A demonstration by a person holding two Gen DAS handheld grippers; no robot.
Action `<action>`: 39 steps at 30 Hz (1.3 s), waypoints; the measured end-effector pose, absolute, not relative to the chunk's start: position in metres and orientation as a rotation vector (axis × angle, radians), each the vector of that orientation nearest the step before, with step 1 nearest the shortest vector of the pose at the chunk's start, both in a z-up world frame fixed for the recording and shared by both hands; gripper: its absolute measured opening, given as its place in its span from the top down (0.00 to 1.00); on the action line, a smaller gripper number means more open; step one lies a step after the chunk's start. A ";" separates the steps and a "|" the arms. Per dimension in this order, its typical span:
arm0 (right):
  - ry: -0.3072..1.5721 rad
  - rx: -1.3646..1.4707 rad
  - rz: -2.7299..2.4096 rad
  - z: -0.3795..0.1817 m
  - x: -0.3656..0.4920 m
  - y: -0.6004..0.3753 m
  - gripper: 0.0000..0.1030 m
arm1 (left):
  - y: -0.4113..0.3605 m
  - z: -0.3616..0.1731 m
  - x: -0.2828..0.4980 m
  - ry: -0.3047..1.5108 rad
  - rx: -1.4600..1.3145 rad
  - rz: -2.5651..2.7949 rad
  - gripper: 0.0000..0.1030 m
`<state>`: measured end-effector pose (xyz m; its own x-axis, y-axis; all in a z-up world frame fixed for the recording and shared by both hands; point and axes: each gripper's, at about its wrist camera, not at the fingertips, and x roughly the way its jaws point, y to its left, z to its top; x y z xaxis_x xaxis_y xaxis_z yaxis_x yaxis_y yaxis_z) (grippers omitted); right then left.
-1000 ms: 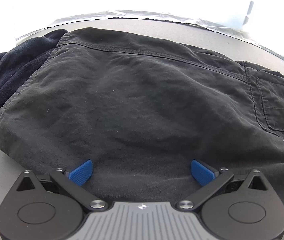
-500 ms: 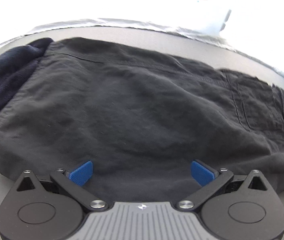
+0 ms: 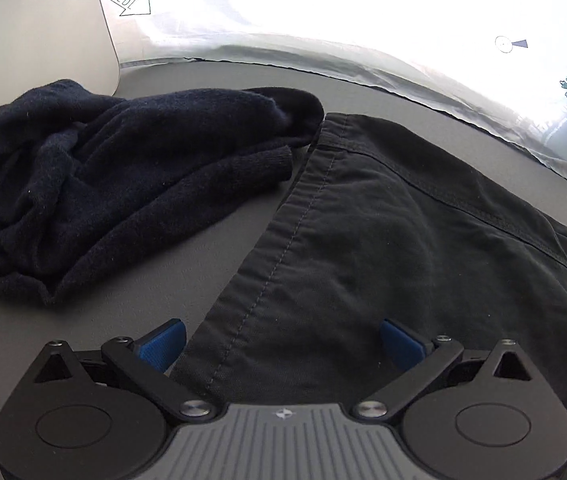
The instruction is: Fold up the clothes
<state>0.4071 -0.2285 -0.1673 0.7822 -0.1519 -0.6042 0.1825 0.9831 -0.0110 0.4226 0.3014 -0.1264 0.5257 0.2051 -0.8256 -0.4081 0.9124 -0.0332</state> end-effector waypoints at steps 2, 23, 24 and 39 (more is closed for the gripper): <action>0.651 0.054 -0.185 -0.168 0.408 -0.229 0.10 | 0.302 -0.132 0.419 0.946 -0.260 0.392 0.09; 0.654 0.056 -0.199 -0.168 0.410 -0.228 0.06 | 0.340 -0.085 0.399 0.811 -0.240 0.462 0.47; 0.654 0.056 -0.200 -0.168 0.410 -0.228 0.06 | 0.333 -0.081 0.407 0.798 -0.221 0.427 0.41; 0.656 0.053 -0.204 -0.169 0.410 -0.229 0.03 | 0.286 -0.108 0.552 0.832 -0.002 0.246 0.22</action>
